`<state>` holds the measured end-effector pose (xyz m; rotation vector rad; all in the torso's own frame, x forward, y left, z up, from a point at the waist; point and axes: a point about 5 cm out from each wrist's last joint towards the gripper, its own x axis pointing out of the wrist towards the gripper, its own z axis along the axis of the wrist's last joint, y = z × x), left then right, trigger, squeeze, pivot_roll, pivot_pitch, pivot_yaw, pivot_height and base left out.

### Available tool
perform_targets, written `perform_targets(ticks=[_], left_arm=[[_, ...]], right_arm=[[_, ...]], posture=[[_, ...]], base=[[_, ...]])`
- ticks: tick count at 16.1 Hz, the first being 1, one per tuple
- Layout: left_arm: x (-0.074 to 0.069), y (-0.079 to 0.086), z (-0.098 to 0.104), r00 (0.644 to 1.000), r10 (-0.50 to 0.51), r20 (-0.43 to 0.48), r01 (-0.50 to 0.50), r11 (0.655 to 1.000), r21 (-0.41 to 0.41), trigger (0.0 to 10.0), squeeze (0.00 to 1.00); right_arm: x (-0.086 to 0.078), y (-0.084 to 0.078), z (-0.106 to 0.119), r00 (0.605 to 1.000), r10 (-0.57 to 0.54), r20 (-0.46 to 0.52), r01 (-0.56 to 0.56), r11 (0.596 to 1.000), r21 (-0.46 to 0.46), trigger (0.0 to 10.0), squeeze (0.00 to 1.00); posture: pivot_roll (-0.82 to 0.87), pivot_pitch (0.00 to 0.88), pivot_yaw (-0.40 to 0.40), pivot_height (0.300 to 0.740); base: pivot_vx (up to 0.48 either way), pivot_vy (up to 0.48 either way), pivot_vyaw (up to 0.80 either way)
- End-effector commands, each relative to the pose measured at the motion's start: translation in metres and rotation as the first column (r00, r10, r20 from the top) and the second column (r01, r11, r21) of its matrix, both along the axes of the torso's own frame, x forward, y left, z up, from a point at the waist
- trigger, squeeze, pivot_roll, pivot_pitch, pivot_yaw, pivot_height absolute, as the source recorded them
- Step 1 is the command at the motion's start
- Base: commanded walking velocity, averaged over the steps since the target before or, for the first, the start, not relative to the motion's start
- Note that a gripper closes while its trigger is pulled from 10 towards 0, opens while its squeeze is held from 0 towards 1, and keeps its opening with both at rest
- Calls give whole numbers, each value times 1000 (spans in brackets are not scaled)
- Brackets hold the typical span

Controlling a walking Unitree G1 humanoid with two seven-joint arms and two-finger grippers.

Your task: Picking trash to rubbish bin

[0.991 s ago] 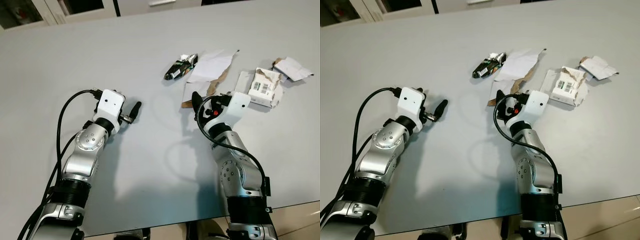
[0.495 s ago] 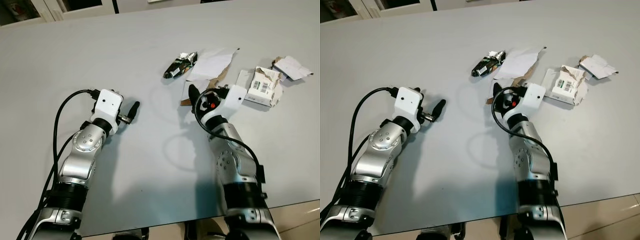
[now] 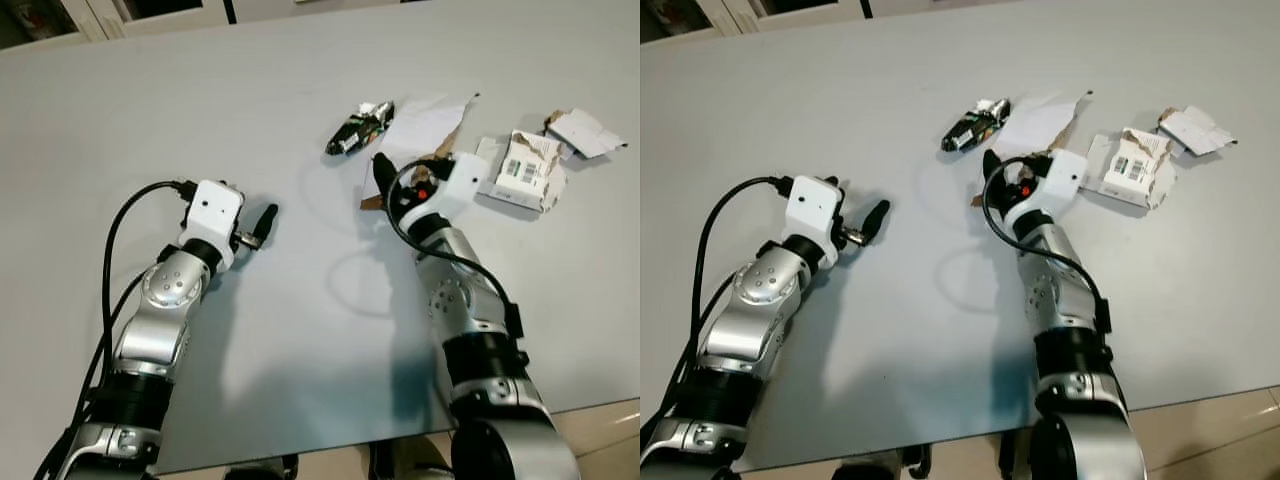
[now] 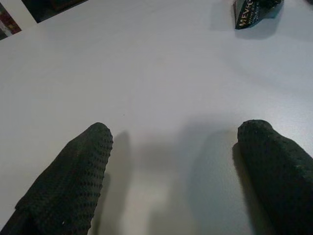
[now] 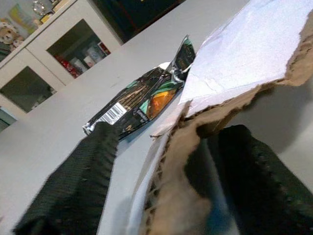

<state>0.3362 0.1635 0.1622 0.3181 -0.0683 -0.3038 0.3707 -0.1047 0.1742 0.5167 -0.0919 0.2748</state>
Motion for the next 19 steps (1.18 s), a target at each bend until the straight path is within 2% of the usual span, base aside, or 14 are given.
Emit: perform_targets(ticks=[1, 14, 19], left_arm=[[-4, 5, -12, 998, 17, -53, -16, 1000, 15, 10000, 0], [-8, 5, -14, 997, 21, -69, -19, 1000, 16, 10000, 0], [-9, 4, -14, 997, 19, -74, -18, 1000, 15, 10000, 0]], right_arm=[[-1, 3, -11, 999, 16, -41, -15, 1000, 21, 0, 0], [1, 13, -20, 998, 42, -47, -41, 999, 28, 0, 0], [0, 10, -23, 998, 24, -50, -23, 999, 24, 0, 0]], posture=[[320, 311, 51, 740], [321, 320, 47, 740], [318, 320, 50, 740]], base=[[0, 0, 0], [0, 0, 0], [0, 0, 0]])
